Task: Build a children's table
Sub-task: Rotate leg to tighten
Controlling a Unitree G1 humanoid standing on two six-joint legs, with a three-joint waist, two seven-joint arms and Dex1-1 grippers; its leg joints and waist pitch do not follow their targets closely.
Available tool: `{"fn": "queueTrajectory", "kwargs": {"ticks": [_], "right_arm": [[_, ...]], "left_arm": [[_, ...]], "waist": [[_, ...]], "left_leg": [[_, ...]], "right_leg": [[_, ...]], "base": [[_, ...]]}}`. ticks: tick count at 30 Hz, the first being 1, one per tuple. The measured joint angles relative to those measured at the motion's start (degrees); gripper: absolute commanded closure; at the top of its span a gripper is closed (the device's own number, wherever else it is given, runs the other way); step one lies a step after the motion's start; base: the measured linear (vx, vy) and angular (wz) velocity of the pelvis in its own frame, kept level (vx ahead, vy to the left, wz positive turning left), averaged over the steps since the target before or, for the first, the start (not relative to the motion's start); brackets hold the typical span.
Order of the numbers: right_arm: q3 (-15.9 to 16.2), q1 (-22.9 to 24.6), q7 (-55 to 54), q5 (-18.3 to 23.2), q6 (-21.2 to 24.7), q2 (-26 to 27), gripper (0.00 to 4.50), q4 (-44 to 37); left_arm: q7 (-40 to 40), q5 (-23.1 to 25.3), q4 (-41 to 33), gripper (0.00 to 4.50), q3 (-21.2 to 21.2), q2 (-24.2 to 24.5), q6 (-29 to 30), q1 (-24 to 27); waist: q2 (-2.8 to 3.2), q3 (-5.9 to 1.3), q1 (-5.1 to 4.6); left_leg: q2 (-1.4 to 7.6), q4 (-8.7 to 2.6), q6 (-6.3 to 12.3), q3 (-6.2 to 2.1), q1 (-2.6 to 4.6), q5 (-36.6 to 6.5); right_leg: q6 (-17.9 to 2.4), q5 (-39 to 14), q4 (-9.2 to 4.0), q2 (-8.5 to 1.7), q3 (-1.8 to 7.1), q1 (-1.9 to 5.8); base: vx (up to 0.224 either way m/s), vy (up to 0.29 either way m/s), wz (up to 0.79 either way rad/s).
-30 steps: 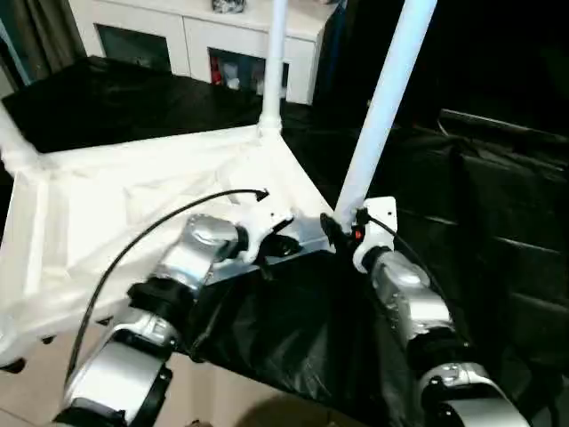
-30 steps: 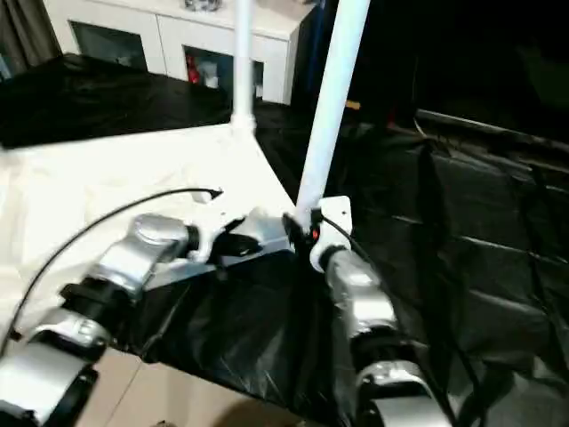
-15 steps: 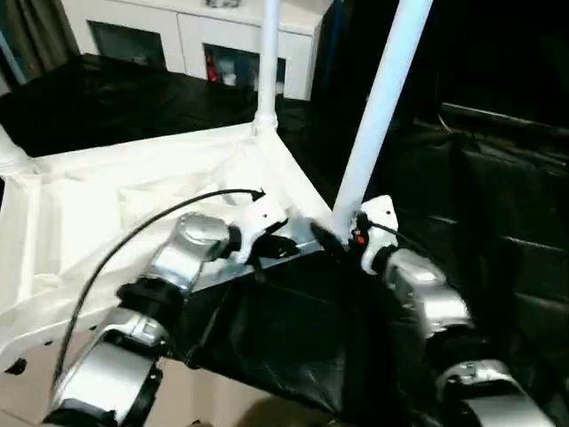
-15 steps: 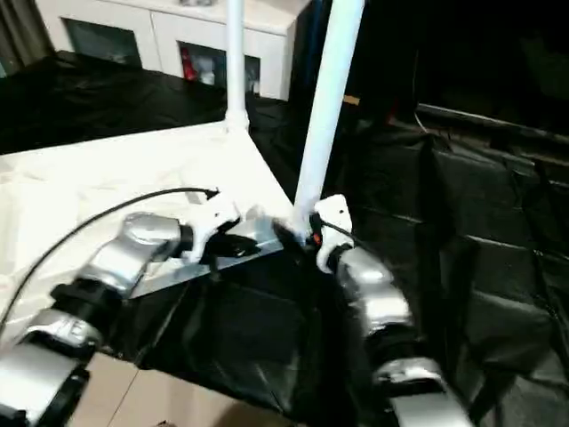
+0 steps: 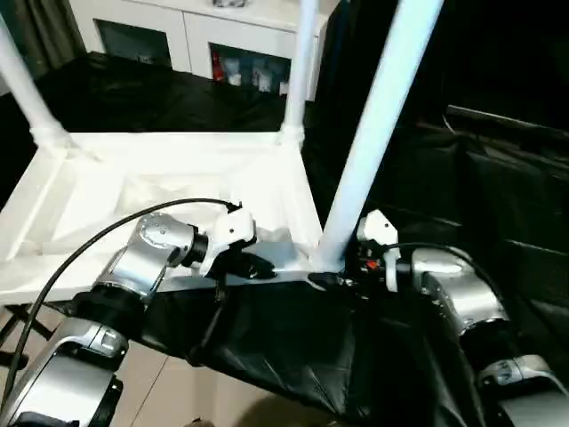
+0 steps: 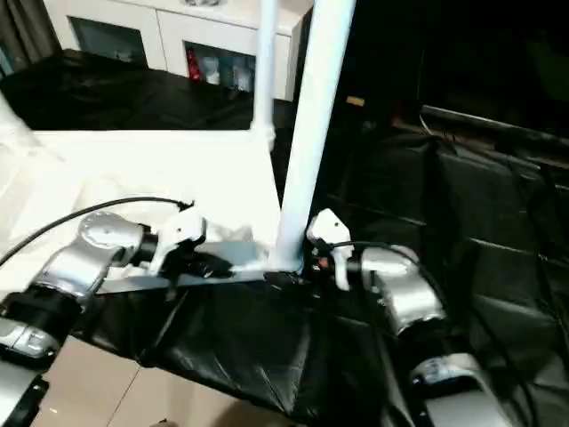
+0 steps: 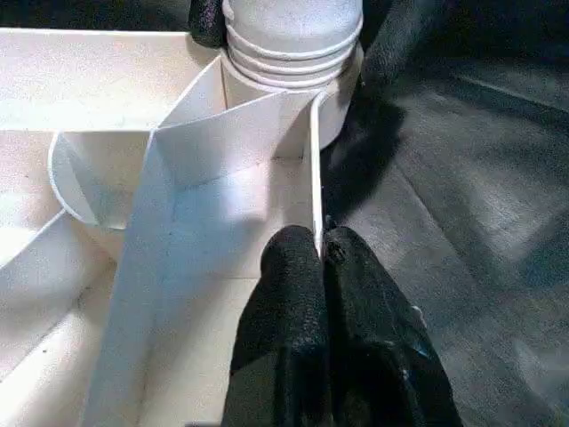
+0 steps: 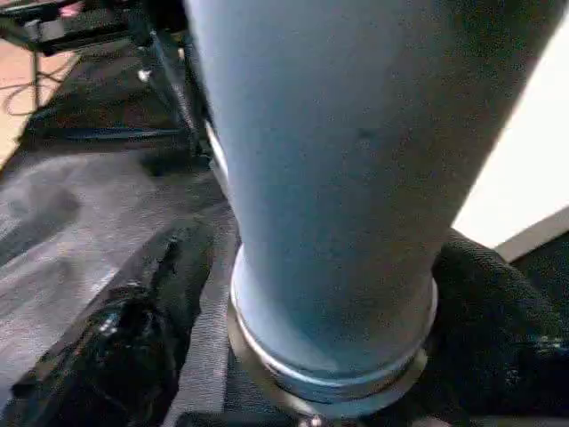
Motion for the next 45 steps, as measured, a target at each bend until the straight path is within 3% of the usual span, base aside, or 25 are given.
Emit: {"fn": "queueTrajectory", "kwargs": {"ticks": [7,12,17,21,28,29,33,34,36,41,45], "right_arm": [[0.1,0.3,1.2,0.4,1.0,0.0,1.50,-0.5],[-2.6,4.5,-3.4,2.6,3.8,2.4,1.76,-4.4],[-7.0,4.8,-17.7,2.0,3.4,7.4,1.81,-2.2],[-10.5,2.7,-34.6,0.5,0.4,13.2,1.82,2.9],[-12.5,0.8,-52.1,-2.5,-0.3,18.4,1.83,4.7],[-12.6,0.4,-53.1,-2.6,-0.8,18.7,1.27,5.3],[-13.0,0.4,-52.2,-2.7,-2.6,18.7,1.07,6.0],[-13.1,0.4,-51.4,-2.6,-2.8,18.4,0.77,6.0],[-13.0,0.4,-48.1,-2.4,-3.1,17.3,0.66,6.0],[-9.2,0.6,-37.0,-2.5,-4.0,11.4,0.62,5.0],[-7.6,1.7,-25.4,-1.6,-4.1,7.2,0.62,2.7]], "left_arm": [[-1.3,0.0,0.0,4.50,-0.4,0.4,-0.9,0.0],[0.0,0.1,0.2,4.50,-0.3,-0.6,0.0,0.0],[9.3,2.7,3.1,4.50,0.3,-4.7,3.1,-2.3],[18.9,4.4,5.5,4.50,1.4,-10.1,6.3,-3.4],[26.9,5.7,5.8,4.50,1.5,-14.5,8.7,-3.7],[27.2,6.1,6.1,4.50,1.5,-14.7,8.5,-4.0],[27.2,6.7,6.3,4.50,1.4,-14.9,7.0,-4.1],[26.8,6.7,6.2,4.50,1.4,-14.7,6.7,-4.1],[25.8,6.4,6.2,4.50,1.4,-14.2,5.8,-4.1],[21.4,4.5,6.0,4.50,1.8,-11.0,1.5,-3.1],[15.5,2.3,4.9,4.50,2.5,-8.1,0.2,-1.7]], "waist": [[0.05,0.00,0.46],[0.02,-0.04,0.61],[-0.16,-0.11,0.44],[-0.59,-0.39,0.18],[-0.79,-0.64,-0.30],[-0.75,-0.64,-0.31],[-0.62,-0.58,-0.27],[-0.54,-0.56,-0.31],[-0.43,-0.49,-0.42],[0.14,-0.12,-1.03],[0.26,-0.04,-1.13]], "left_leg": [[0.00,0.00,0.00,0.01,0.02,0.0],[0.00,0.00,-0.01,0.01,0.06,0.0],[-0.03,0.09,-0.05,0.00,0.14,0.0],[-0.05,0.10,-0.08,-0.06,0.21,0.0],[-0.10,0.07,-0.09,-0.14,0.17,0.1],[-0.10,0.05,-0.09,-0.13,0.15,0.1],[-0.10,-0.01,-0.09,-0.14,0.07,0.1],[-0.11,-0.01,-0.09,-0.13,0.06,0.1],[-0.10,-0.01,-0.09,-0.12,0.02,0.1],[-0.08,-0.03,-0.06,-0.08,-0.10,0.1],[0.00,-0.13,-0.03,-0.07,-0.09,0.0]], "right_leg": [[0.0,0.0,0.01,0.00,0.00,0.00],[0.0,0.0,0.02,0.00,0.01,0.05],[0.3,-0.1,0.05,-0.04,0.04,0.15],[0.3,-0.1,-0.02,-0.06,0.04,0.18],[0.4,-0.1,-0.09,-0.08,0.07,0.19],[0.4,-0.1,-0.08,-0.08,0.07,0.17],[0.4,0.0,-0.07,-0.07,0.04,0.15],[0.4,0.0,-0.07,-0.07,0.05,0.15],[0.3,0.1,-0.07,-0.07,0.05,0.14],[0.1,0.1,-0.09,-0.04,0.05,0.06],[0.0,-0.1,-0.05,0.03,-0.02,0.01]], "base": [[0.000,0.000,0.00],[0.000,0.000,0.00],[0.000,0.000,0.00],[0.000,0.000,0.00],[0.000,0.000,0.00],[0.000,0.000,0.00],[0.000,0.000,0.00],[0.000,0.000,0.00],[0.000,0.000,0.00],[0.000,0.000,0.00],[0.000,0.000,0.00]]}}
